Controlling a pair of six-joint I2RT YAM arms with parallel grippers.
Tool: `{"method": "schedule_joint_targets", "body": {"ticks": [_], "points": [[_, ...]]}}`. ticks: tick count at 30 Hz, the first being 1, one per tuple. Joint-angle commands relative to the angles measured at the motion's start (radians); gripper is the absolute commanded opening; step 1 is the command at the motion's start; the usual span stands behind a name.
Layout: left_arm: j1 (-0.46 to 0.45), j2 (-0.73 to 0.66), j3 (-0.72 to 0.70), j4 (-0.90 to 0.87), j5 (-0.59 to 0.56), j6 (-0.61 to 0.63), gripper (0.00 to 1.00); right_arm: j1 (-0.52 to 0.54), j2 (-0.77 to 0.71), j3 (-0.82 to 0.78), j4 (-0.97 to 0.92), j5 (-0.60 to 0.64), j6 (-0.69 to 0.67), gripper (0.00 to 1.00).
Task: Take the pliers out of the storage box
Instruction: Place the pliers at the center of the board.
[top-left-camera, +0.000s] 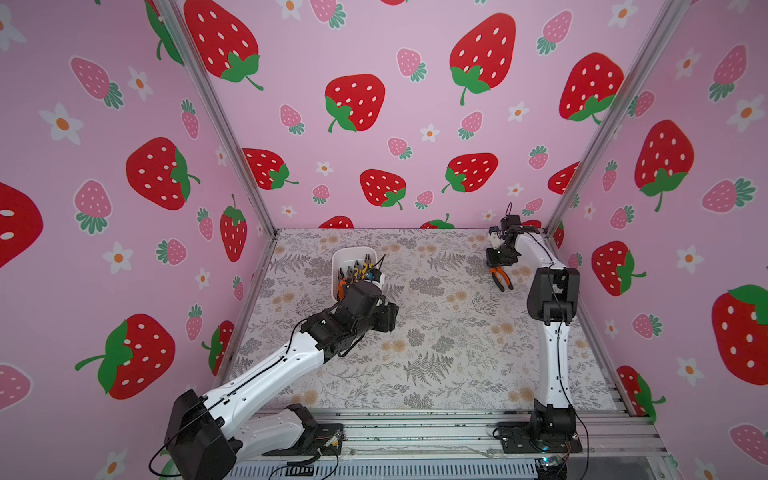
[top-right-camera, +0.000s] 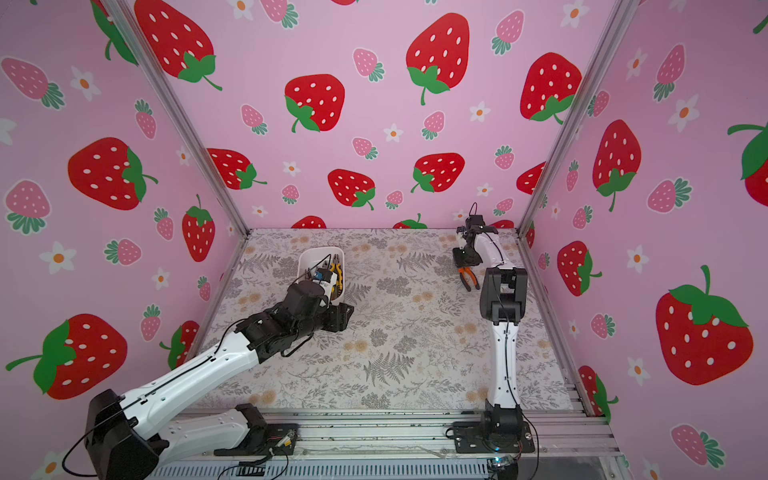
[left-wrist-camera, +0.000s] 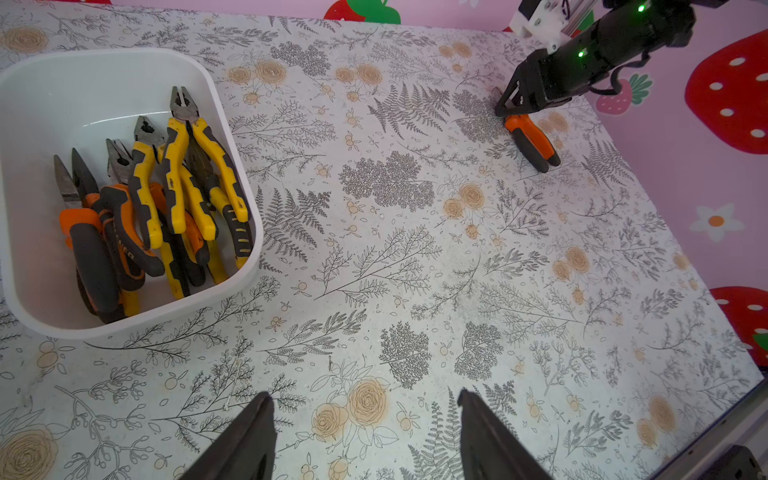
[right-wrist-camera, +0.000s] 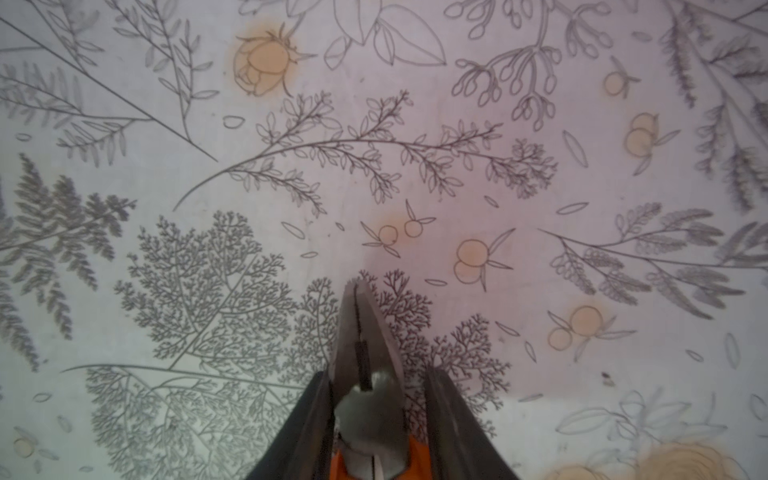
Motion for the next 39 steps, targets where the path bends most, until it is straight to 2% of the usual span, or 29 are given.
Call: {"method": "schedule_joint_targets", "body": {"ticks": [1, 4, 9, 39], "points": [[0.003, -0.007, 0.008, -0.011, 0.004, -0.005, 0.7, -0.004, 0.029, 0.024, -0.048, 0.015, 0.014, 0.34], [0.004, -0.007, 0.01, -0.016, 0.006, -0.004, 0.7, -0.004, 0.028, 0.008, -0.041, 0.018, 0.029, 0.29], [0.004, -0.015, 0.006, -0.022, 0.003, 0.0, 0.7, -0.004, 0.03, -0.007, -0.027, 0.019, 0.041, 0.26], [0.004, -0.012, 0.002, -0.016, 0.013, -0.009, 0.7, -0.016, 0.03, -0.01, -0.023, 0.073, 0.093, 0.34]]}}
